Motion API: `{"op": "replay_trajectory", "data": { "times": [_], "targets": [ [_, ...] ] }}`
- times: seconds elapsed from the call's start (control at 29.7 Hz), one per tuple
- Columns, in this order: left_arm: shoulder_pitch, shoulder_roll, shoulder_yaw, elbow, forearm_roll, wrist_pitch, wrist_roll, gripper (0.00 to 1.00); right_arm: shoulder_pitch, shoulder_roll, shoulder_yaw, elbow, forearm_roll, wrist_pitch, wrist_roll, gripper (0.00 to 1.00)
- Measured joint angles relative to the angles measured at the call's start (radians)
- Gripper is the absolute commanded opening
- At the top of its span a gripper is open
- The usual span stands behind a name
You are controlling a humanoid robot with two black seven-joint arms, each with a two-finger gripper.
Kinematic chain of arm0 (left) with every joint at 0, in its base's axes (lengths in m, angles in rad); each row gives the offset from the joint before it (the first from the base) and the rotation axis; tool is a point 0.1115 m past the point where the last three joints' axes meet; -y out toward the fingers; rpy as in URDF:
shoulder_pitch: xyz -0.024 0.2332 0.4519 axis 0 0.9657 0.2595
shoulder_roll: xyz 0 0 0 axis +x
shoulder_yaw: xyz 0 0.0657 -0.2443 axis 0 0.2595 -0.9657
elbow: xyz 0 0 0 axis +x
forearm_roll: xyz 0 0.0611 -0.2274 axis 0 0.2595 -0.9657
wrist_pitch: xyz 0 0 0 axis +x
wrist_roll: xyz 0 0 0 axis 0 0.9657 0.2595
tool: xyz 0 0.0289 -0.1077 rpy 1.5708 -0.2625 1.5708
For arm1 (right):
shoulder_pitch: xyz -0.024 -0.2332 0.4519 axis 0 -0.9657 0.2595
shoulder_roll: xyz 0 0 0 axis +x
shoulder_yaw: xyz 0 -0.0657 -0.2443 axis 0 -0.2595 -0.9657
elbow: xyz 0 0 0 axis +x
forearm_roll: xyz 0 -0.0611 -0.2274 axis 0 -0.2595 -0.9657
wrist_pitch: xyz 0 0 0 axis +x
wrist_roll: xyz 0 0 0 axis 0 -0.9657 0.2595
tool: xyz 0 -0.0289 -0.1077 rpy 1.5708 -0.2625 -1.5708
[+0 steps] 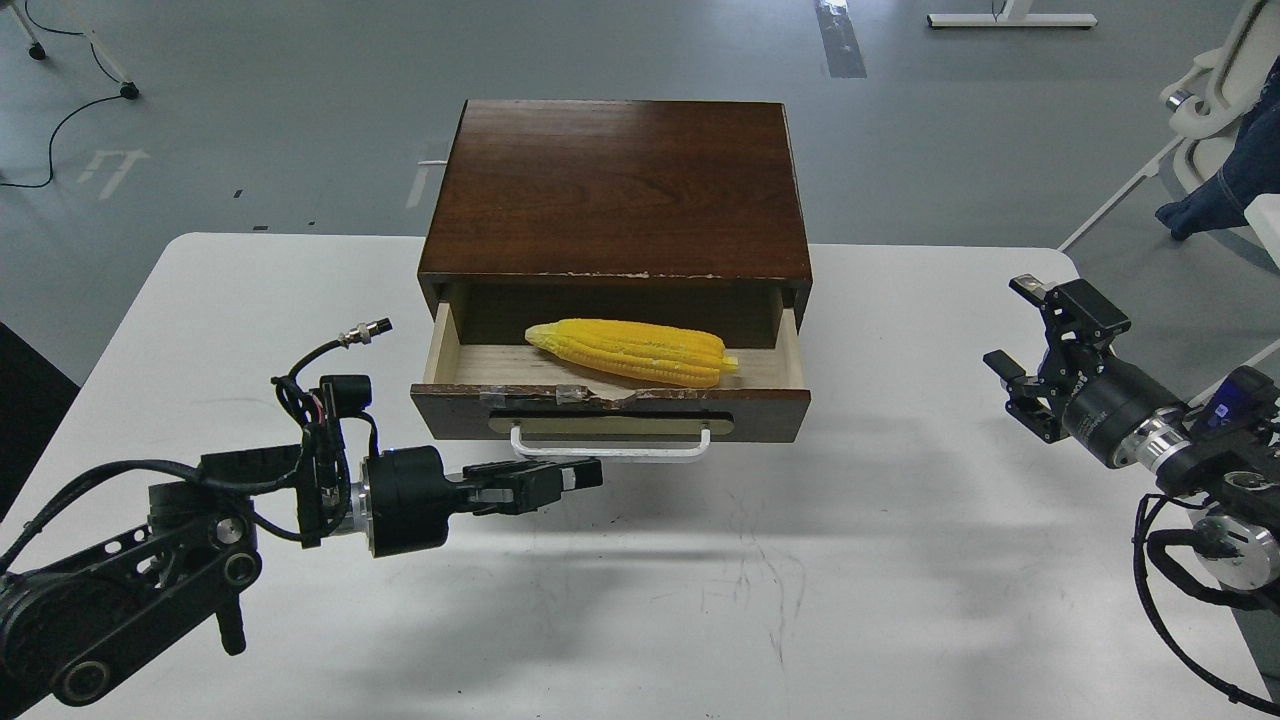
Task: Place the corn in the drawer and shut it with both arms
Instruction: 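Push the drawer front with the left gripper into the cabinet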
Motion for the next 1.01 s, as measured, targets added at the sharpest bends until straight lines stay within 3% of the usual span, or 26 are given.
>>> {"op": "replay_trajectory", "data": {
  "times": [1.01],
  "targets": [
    [-0.001,-0.027,-0.034,0.071,-0.002,0.088,0.008,0.00,-0.026,0.000,0.000,0.002,0.000,0.000,0.000,1.00]
  ]
}}
